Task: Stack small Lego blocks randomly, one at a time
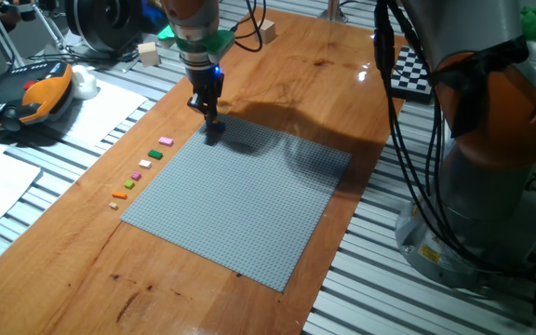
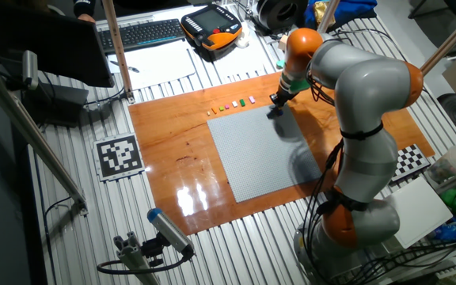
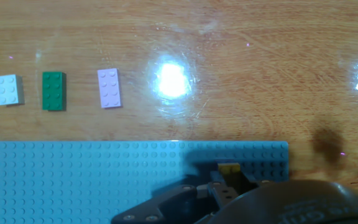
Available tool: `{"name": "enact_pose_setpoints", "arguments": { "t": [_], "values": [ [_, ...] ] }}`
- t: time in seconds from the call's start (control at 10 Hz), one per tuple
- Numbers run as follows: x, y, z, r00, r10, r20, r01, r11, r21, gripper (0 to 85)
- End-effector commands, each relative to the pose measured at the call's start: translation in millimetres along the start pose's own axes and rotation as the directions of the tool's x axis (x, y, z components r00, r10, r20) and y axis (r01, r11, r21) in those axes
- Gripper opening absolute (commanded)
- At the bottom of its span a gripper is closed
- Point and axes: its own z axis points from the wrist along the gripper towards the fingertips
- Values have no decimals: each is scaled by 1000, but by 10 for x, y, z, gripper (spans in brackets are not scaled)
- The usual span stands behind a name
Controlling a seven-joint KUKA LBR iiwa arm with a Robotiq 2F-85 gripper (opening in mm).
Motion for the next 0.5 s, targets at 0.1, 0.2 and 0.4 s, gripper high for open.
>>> {"name": "enact_pose_setpoints", "arguments": {
  "t": [0.1, 0.2, 0.4],
  "values": [
    [1, 7, 9, 1000, 1, 0, -1, 1000, -1, 0],
    [4, 6, 15, 1000, 1, 2, -1, 1000, 1, 0],
    [16, 4, 26, 1000, 3, 2, -3, 1000, 1, 0]
  ]
}}
